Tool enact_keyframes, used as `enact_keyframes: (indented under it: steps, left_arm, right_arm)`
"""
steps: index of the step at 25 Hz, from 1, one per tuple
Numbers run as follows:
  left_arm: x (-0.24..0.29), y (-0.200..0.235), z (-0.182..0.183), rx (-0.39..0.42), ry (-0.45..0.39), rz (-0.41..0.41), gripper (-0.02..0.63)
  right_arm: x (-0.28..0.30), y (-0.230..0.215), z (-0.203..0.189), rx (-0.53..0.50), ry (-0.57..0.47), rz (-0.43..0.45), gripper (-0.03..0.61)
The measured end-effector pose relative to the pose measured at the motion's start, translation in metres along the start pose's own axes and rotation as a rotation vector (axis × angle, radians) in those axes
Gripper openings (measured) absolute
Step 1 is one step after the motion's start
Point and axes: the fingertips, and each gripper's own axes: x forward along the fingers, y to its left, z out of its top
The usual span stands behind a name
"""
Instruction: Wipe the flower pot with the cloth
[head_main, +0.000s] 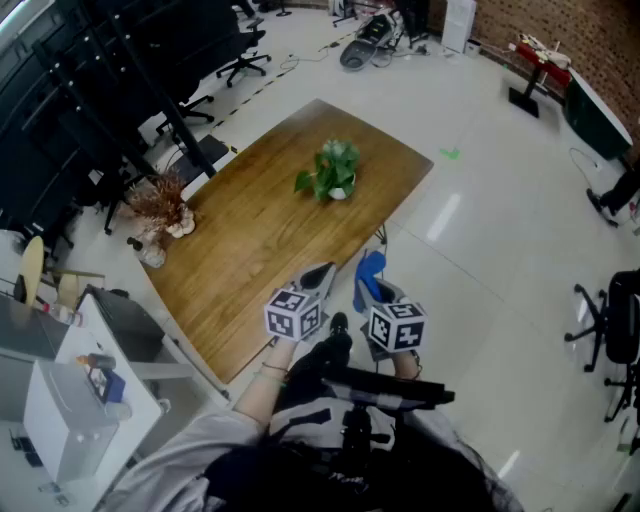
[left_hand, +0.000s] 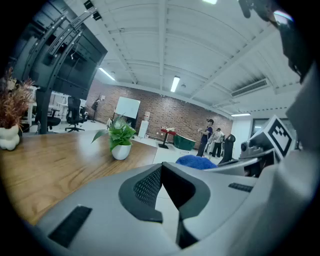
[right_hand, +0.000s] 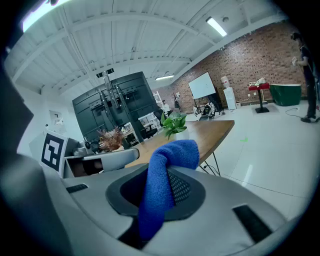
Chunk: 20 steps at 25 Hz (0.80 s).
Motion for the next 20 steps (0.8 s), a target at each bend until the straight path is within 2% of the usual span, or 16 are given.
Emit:
enact_keyframes:
  steps: [6, 11, 20]
  left_arm:
    - [0.055, 0.048, 0.020, -0.030, 0.028, -0.008, 0.005]
    - [0.098, 0.080, 0.029, -0.088, 0.045, -0.017, 0.005]
    - [0.130, 0.117, 0.022, -0.188, 0.057, -0.016, 0.006]
  right_arm:
    - [0.054, -0.030, 0.029, 0.027, 0.028, -0.019, 0.060]
    - [0.086, -0.055, 0.053, 0.054, 0.048, -0.046, 0.060]
    - [0.108, -0.080, 0.065, 0.065, 0.079, -0.111, 0.060]
